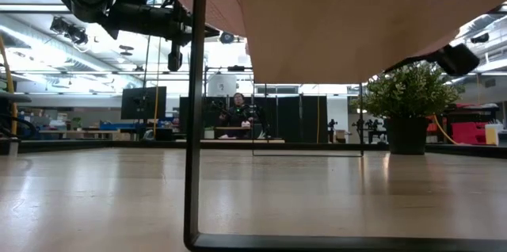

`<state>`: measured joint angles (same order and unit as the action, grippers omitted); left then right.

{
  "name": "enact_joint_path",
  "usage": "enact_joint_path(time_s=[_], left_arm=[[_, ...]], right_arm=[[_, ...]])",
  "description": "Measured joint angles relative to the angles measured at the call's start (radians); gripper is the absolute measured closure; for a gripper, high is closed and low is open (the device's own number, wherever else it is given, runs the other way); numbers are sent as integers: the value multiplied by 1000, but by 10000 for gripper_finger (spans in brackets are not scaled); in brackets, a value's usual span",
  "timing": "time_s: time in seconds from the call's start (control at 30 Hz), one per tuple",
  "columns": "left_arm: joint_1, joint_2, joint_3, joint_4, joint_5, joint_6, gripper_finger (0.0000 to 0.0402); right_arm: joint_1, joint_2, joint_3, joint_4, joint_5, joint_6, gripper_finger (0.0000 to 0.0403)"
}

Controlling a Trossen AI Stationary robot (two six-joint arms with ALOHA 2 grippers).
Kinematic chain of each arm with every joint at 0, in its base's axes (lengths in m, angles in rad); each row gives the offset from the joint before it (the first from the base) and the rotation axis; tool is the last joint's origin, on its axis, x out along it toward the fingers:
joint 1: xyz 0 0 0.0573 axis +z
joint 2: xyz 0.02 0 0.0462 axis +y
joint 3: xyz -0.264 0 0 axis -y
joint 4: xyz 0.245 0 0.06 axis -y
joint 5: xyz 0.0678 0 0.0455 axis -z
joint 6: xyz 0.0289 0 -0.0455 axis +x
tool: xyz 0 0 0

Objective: Pick and place slides into the shelf
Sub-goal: Adjust the pink slippers on the shelf

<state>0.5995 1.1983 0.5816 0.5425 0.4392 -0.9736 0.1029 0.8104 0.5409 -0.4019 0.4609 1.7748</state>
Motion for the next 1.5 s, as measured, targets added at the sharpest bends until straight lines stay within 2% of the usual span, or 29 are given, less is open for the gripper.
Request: enact_joint_path(time_s=[0.1,0.23,0.27,0.5,0.83,0.97,1.13,1.5], left_arm=[[0,0,0,0,3,-1,385],[0,0,0,0,4,-3,393],[0,0,0,0,4,-2,394],[0,0,0,-1,4,0,384],[0,0,0,-1,4,1,395],[0,0,0,-3,4,1,388],[0,0,0,-7,4,16,379],[10,0,0,-10,4,16,394]], right_arm=[[-19,-1,-17,31,-21,-23,231],[-35,-18,9,33,-57,-89,330],[-39,-25,15,29,-63,-106,339],[-74,-77,58,-52,-140,-133,339],[-137,-100,76,-159,-386,-177,339],[-182,-101,77,-209,-461,-194,339],[-240,-100,77,-206,-522,-237,339],[-371,-99,75,-146,-711,-283,339]])
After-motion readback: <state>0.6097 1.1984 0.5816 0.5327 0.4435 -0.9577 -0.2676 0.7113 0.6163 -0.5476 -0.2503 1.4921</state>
